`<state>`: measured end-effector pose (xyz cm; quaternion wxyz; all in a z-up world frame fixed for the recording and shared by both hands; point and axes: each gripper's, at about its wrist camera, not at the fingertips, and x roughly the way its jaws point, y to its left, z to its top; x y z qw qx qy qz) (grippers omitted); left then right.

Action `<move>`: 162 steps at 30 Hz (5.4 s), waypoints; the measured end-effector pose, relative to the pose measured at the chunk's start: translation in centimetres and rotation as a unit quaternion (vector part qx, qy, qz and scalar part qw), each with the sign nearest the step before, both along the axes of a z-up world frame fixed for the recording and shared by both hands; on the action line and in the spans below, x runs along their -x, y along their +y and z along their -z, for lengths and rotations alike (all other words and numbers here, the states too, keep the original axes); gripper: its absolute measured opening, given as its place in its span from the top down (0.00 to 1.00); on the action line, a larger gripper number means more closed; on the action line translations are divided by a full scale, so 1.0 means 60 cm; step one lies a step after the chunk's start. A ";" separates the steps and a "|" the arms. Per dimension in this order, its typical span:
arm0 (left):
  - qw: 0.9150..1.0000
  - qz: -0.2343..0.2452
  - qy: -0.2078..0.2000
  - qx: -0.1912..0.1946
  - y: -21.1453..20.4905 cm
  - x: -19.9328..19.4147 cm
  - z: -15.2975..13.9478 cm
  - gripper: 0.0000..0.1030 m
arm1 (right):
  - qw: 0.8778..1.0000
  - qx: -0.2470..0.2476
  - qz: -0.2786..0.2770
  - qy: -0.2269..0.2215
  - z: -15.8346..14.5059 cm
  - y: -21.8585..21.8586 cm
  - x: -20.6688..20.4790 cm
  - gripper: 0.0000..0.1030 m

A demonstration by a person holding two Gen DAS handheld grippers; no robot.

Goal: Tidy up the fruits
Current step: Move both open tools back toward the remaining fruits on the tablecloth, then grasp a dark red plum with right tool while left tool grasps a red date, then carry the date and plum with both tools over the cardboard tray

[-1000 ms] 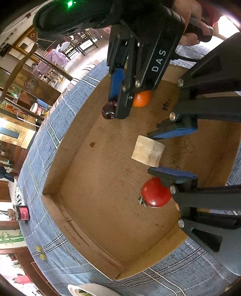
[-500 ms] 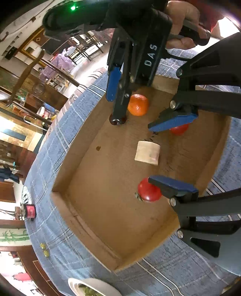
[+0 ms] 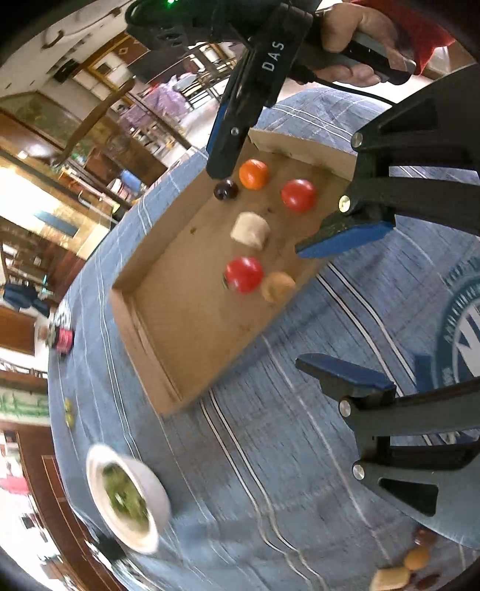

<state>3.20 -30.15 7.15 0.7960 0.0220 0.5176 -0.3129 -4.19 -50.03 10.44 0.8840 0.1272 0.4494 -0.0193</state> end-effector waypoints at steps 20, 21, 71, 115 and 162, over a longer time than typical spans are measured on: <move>0.991 -0.131 0.031 0.001 0.262 0.048 0.033 0.50 | 0.991 0.015 -0.131 0.012 0.011 0.207 0.008 0.37; 0.989 -0.141 0.033 0.003 0.276 0.051 0.036 0.50 | 0.990 0.015 -0.138 0.013 0.014 0.215 0.006 0.37; 0.966 -0.252 0.031 -0.038 0.514 0.027 0.095 0.85 | 0.935 0.033 -0.340 0.094 0.136 0.583 -0.058 0.69; 0.986 -0.167 0.012 0.003 0.395 0.007 0.025 0.85 | 0.963 -0.006 -0.263 0.052 0.062 0.440 -0.044 0.72; 0.996 -0.087 -0.003 -0.012 0.247 -0.005 0.005 0.85 | 0.981 -0.018 -0.191 0.030 0.037 0.317 -0.010 0.72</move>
